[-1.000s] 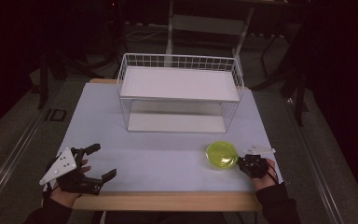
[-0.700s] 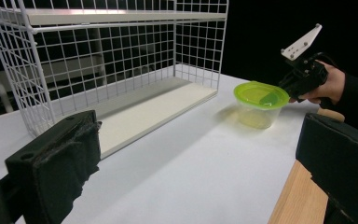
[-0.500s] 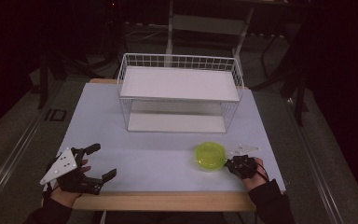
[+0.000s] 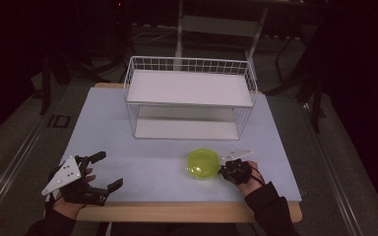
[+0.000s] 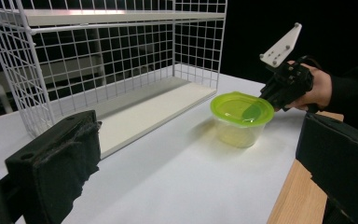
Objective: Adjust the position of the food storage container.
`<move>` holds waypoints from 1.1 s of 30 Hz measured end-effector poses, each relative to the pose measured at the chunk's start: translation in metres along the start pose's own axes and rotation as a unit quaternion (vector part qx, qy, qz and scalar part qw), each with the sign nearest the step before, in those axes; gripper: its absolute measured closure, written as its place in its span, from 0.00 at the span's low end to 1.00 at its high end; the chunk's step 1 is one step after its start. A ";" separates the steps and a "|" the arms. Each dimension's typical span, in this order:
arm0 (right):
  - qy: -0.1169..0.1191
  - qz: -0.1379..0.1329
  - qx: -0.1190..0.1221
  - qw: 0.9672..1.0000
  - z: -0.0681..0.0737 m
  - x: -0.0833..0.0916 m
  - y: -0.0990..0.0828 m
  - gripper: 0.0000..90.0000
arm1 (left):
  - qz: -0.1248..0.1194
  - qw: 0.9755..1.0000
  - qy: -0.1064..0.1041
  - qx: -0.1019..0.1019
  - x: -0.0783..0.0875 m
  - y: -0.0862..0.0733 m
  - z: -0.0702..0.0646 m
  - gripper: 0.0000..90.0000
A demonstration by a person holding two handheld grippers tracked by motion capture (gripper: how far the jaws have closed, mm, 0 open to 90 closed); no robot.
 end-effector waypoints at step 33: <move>0.024 0.002 0.025 0.999 0.030 -0.019 0.027 0.94 | 0.001 1.000 -0.007 0.003 -0.001 0.000 -0.001 0.01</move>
Point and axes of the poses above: each handheld gripper's, and its own axes: x roughly backward along the jaws, y roughly out of its top, z roughly to its left, the point moved 6 cm from there along -x, roughly forward along the jaws, and after that the axes turned 3 degrees about z, right-handed, at the moved point
